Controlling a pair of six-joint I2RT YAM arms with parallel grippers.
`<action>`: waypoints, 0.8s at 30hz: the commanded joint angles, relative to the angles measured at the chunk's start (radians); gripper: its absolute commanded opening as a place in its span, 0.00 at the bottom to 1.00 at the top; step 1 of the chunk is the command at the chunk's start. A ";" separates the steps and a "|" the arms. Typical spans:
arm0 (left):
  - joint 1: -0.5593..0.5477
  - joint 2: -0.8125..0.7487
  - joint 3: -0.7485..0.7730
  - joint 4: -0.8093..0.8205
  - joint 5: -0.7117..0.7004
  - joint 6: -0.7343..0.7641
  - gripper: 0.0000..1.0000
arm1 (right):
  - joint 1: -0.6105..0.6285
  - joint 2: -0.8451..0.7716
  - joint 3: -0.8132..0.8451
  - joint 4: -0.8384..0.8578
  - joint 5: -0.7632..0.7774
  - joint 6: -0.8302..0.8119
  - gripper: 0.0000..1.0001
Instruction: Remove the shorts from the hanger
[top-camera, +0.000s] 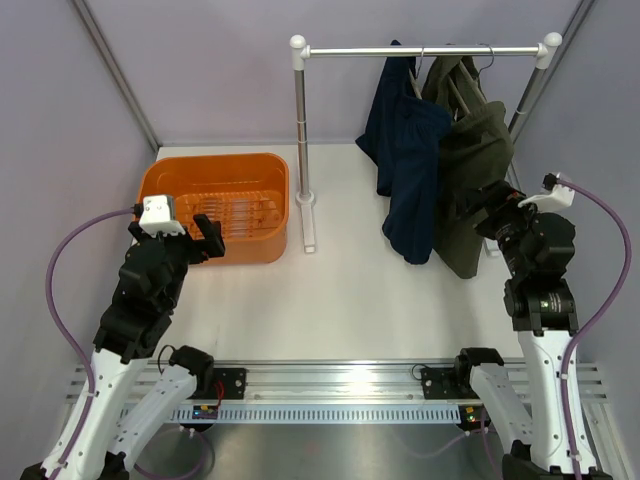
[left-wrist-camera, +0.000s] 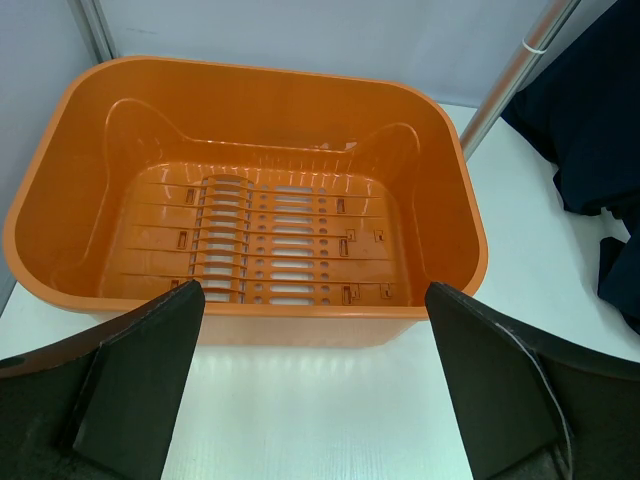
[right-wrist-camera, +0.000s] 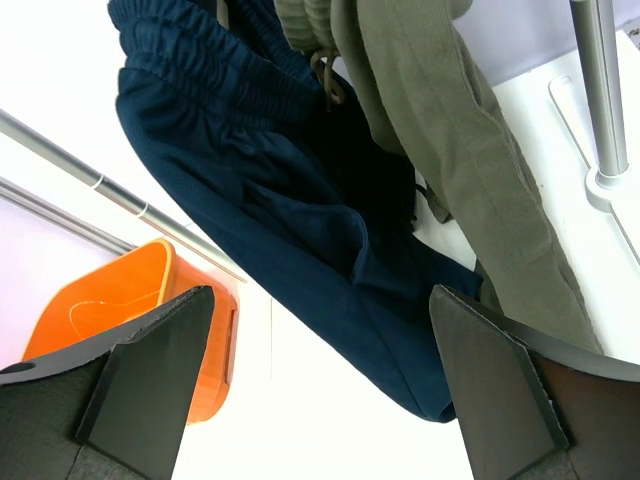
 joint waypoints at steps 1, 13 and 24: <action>0.003 -0.010 0.006 0.054 0.016 0.000 0.99 | -0.004 0.009 0.061 -0.020 0.001 -0.025 1.00; 0.003 -0.011 0.008 0.052 0.013 0.000 0.99 | 0.014 0.526 0.711 -0.291 -0.003 -0.127 0.94; 0.003 -0.019 0.008 0.051 0.002 0.002 0.99 | 0.290 0.889 1.103 -0.497 0.313 -0.232 0.91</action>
